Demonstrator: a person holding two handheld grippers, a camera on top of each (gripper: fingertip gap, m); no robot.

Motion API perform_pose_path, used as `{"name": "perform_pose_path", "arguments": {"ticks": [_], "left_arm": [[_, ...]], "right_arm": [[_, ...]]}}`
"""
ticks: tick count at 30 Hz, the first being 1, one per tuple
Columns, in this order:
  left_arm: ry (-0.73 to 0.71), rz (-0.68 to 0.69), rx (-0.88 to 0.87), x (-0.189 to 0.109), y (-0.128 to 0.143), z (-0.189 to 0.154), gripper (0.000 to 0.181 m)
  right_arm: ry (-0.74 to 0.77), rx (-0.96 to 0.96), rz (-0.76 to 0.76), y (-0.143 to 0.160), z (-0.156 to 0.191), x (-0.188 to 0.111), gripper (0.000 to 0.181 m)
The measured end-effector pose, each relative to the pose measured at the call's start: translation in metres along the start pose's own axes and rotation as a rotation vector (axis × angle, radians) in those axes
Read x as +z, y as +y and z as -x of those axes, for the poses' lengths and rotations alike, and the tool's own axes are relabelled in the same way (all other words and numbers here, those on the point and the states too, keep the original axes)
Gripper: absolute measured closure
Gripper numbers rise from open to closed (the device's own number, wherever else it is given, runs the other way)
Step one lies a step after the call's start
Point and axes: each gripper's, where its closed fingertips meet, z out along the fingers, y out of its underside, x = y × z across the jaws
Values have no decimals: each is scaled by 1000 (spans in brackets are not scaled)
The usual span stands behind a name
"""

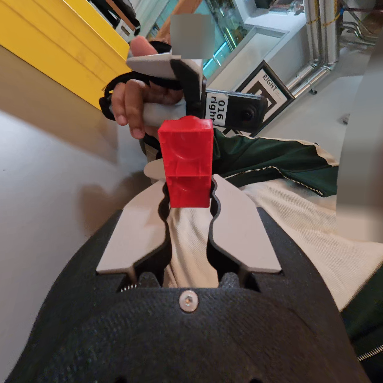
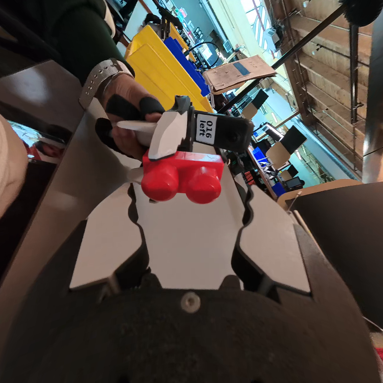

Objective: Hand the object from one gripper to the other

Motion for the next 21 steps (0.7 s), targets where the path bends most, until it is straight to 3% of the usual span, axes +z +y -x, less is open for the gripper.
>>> {"name": "perform_pose_path", "arguments": {"ticks": [13,21], "left_arm": [[60,44,-20,8,8,-8,145],[45,-11,48,8,2,-6,141]], "right_arm": [[-98,57,-28,-9,16,0,108],[-65,66,16,-6,10,0,109]]}}
